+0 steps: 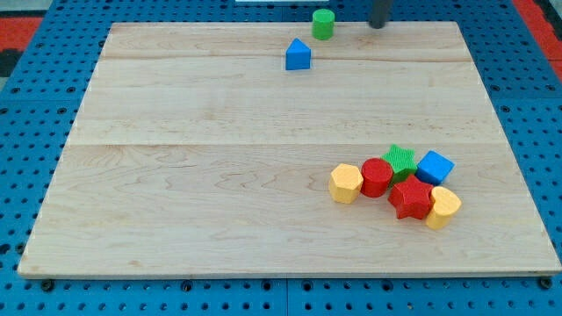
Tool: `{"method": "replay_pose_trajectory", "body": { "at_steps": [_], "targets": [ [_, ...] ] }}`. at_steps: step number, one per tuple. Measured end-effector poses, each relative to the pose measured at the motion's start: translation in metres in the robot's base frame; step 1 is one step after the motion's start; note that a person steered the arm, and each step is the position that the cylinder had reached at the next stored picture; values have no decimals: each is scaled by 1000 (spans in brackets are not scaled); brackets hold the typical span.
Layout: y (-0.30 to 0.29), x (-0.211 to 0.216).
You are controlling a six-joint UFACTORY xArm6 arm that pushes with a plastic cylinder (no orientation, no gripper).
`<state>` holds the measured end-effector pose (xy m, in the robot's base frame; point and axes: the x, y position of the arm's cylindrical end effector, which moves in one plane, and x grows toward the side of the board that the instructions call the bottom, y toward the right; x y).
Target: Make a vertical line out of green blocks and blue triangle
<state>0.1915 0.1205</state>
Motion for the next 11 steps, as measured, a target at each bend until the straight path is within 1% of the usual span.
{"method": "replay_pose_trajectory", "body": {
  "at_steps": [1, 2, 3, 4, 5, 6, 7, 8, 9, 10, 11],
  "targets": [
    [-36, 0],
    [-88, 2],
    [-111, 14],
    [-37, 61],
    [-81, 83],
    [-117, 68],
    [-120, 70],
    [-39, 131],
    [39, 246],
    [120, 320],
    [133, 357]
  ]
}}
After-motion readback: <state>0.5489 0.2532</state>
